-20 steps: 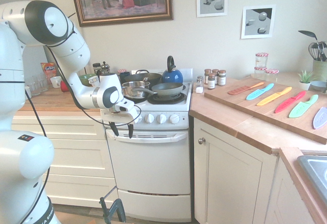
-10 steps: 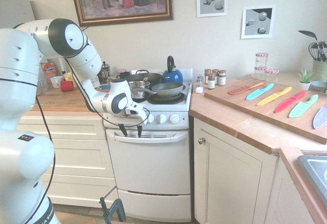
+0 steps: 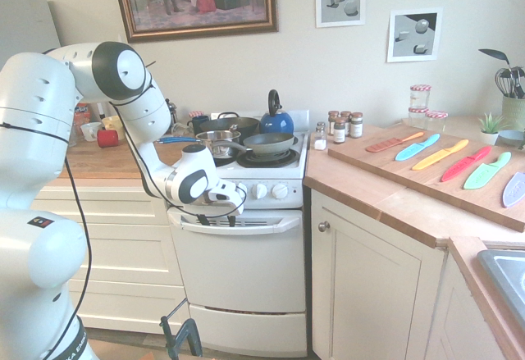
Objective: Open the oven
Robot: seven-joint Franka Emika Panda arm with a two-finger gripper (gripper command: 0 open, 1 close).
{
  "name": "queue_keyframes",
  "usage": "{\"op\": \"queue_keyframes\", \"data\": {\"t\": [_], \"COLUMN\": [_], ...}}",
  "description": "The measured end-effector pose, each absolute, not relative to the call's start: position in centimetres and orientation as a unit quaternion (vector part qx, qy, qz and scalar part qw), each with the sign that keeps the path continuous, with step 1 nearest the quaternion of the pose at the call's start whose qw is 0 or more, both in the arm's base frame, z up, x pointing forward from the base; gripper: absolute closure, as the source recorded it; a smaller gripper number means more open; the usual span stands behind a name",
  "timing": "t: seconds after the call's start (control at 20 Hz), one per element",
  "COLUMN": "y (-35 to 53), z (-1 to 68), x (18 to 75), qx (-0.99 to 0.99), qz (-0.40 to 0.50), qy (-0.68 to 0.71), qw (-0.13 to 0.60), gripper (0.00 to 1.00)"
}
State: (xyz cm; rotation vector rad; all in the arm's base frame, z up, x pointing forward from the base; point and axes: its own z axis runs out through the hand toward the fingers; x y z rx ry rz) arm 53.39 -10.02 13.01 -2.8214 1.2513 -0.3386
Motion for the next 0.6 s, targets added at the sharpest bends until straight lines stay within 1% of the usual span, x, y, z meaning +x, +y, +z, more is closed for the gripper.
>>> {"op": "queue_keyframes", "data": {"t": [0.25,0.6], "y": [-13.4,-19.1], "z": [7.0,2.1], "x": [41.2,32.3], "qx": [-0.908,-0.921], "qz": [-0.049,-0.021], "qy": [0.416,0.389], "qw": [0.004,0.018], "gripper": [0.0,0.0]}}
